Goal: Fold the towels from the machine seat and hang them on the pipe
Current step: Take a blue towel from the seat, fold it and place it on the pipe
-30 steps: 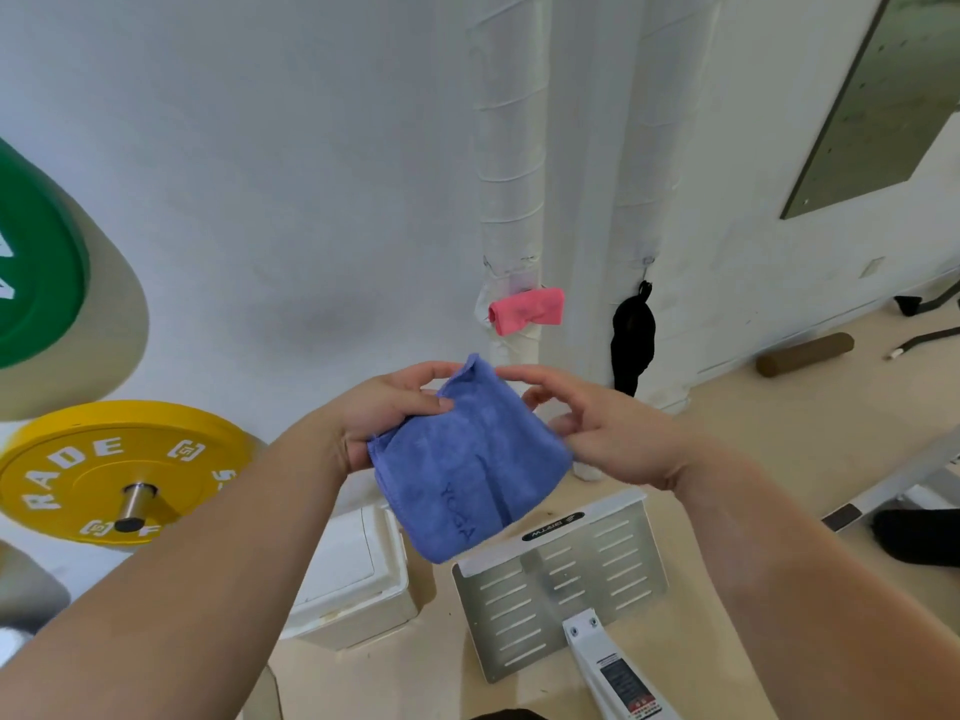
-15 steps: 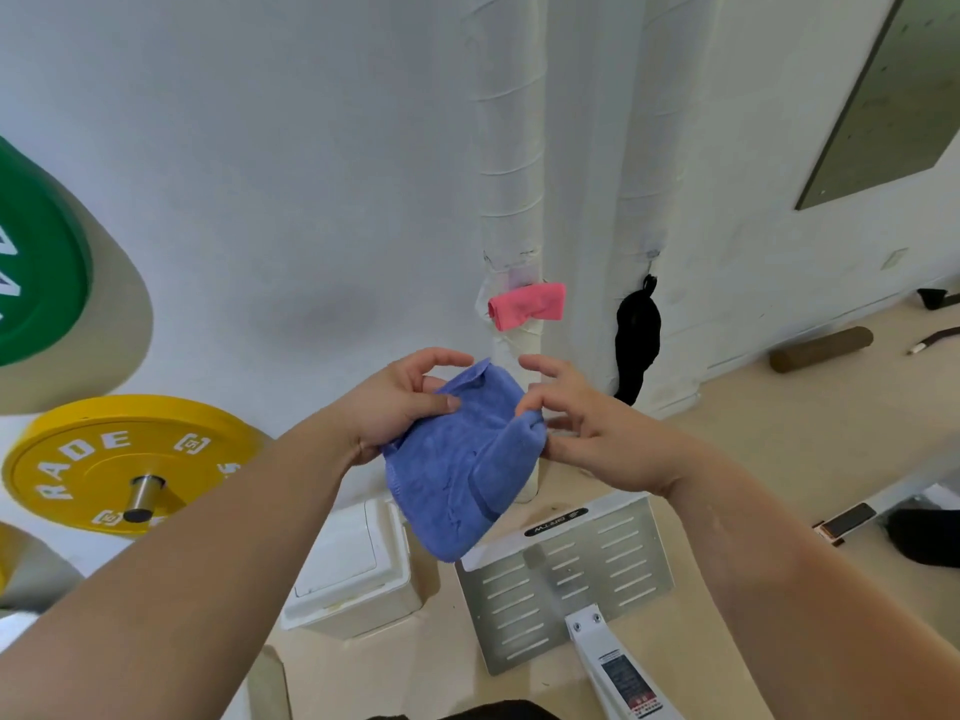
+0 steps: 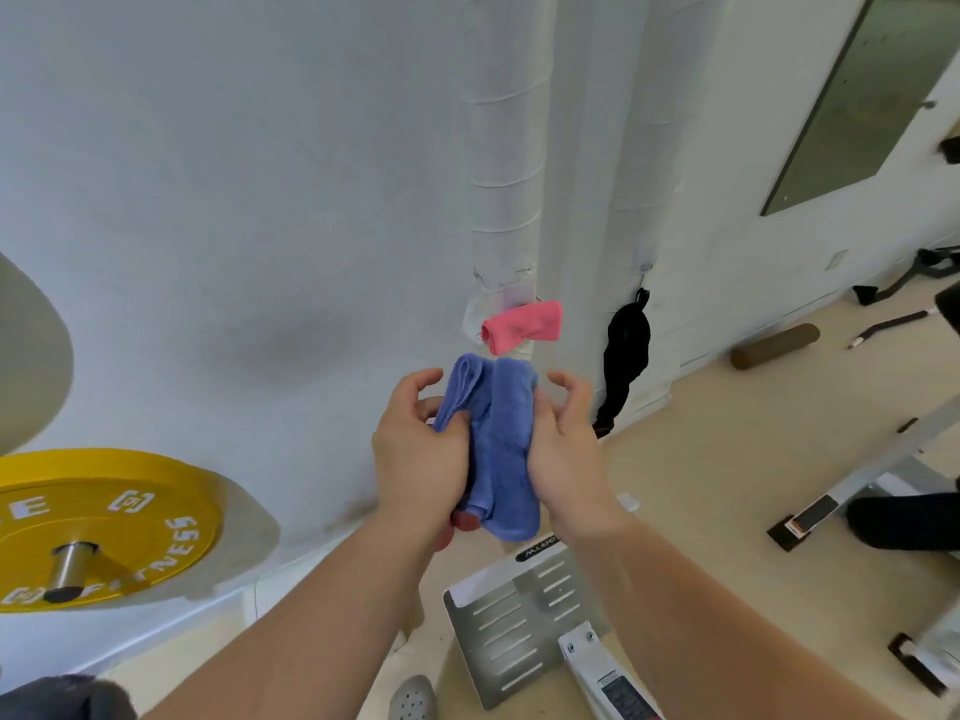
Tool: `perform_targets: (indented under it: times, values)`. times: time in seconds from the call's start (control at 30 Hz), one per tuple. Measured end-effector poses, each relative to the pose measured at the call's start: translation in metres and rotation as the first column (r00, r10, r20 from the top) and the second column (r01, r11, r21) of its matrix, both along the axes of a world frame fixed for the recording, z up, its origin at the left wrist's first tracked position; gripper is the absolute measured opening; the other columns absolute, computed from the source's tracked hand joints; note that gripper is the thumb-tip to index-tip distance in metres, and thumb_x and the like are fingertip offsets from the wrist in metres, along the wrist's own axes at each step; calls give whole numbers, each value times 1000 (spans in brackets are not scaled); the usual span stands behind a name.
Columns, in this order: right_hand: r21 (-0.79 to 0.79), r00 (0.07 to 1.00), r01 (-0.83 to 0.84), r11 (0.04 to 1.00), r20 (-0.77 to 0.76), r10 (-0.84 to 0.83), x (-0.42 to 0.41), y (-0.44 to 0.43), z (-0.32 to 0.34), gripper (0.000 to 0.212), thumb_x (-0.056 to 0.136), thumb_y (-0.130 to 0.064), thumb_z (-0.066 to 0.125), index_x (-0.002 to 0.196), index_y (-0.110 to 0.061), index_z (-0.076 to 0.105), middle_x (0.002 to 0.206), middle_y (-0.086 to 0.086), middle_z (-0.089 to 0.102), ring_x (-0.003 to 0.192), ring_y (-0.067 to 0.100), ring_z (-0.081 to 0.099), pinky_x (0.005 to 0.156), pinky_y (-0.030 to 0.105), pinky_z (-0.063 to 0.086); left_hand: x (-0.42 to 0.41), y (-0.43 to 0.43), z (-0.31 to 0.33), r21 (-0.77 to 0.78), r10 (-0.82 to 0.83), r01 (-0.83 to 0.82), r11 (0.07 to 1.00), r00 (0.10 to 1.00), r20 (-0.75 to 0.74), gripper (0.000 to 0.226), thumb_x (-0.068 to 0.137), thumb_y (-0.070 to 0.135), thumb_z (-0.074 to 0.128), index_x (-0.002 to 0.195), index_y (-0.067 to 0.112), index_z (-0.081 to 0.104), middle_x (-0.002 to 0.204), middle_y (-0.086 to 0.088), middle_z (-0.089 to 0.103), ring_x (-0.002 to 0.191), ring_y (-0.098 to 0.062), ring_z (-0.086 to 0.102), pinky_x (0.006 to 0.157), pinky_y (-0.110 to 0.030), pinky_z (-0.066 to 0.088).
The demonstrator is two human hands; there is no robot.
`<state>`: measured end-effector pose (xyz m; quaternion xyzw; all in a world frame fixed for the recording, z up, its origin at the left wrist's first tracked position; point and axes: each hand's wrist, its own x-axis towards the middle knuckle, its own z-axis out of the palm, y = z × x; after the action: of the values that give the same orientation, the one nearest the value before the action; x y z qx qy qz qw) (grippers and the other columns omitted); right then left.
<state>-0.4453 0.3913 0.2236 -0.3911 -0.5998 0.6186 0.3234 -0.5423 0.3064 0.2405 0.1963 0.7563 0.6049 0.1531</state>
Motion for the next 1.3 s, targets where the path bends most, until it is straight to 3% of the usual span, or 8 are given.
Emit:
perform_targets:
  times: [0.23, 0.4, 0.63, 0.77, 0.9, 1.03, 1.2, 1.3]
  values:
    - [4, 995, -24, 1000, 99, 23, -66, 11, -12, 47, 82, -27, 83, 122, -24, 58, 114, -1, 71, 103, 15, 70, 86, 33, 59, -95, 26, -11, 92, -31, 18, 996, 989, 142, 47, 87, 7, 63, 126, 33, 59, 95, 4, 75, 88, -16, 72, 89, -42, 59]
    - [99, 958, 150, 984, 231, -170, -94, 32, -17, 42, 86, -13, 72, 119, -32, 55, 102, -8, 69, 92, 11, 68, 81, 33, 54, -147, 33, -29, 25, -168, 166, 986, 977, 133, 54, 85, 6, 66, 125, 42, 54, 89, 5, 75, 82, -16, 72, 83, -41, 60]
    - [439, 836, 117, 891, 441, -326, -128, 33, -20, 47, 80, -31, 73, 121, -26, 51, 110, -9, 58, 92, 14, 58, 74, 32, 49, -142, 54, -34, 37, -217, 214, 976, 964, 151, 72, 81, 4, 71, 139, 37, 45, 89, 10, 65, 74, 7, 65, 63, -8, 47]
    - [632, 828, -13, 775, 441, -346, -128, 44, -24, 59, 81, -22, 72, 136, -22, 51, 114, -1, 51, 100, 21, 55, 81, 34, 49, -136, 70, -27, 77, -148, 133, 988, 958, 244, 72, 82, 10, 73, 142, 36, 42, 95, 9, 67, 83, -4, 69, 70, -16, 51]
    - [865, 862, -100, 492, 322, -391, -121, 58, -31, 59, 80, -16, 54, 139, -10, 55, 118, 9, 51, 101, 31, 52, 86, 45, 53, -122, 91, -15, 161, -147, 99, 982, 935, 324, 73, 83, 11, 68, 145, 39, 39, 96, 0, 72, 79, -12, 72, 73, -30, 58]
    - [899, 954, -149, 411, 240, -179, -103, 81, -16, 54, 73, -11, 60, 126, -4, 66, 116, 7, 62, 100, 30, 58, 92, 39, 50, -103, 120, 2, 249, -98, 8, 969, 931, 352, 76, 67, 33, 79, 133, 42, 44, 107, 2, 71, 93, -16, 74, 90, -45, 60]
    - [733, 997, -80, 675, 52, 63, -67, 134, 5, 19, 86, -21, 61, 104, -25, 68, 108, -17, 64, 102, 9, 60, 91, 30, 49, -85, 151, 11, 311, -64, -79, 947, 903, 424, 73, 82, 5, 78, 140, 33, 43, 121, -4, 70, 101, -24, 74, 91, -54, 58]
    - [350, 991, -96, 932, 118, 58, -54, 162, 21, 50, 83, -39, 77, 125, -37, 51, 120, -19, 56, 111, 2, 58, 91, 22, 50, -72, 165, 23, 399, -146, -59, 915, 874, 464, 58, 90, -4, 68, 135, 26, 49, 114, -7, 74, 95, -27, 75, 79, -50, 62]
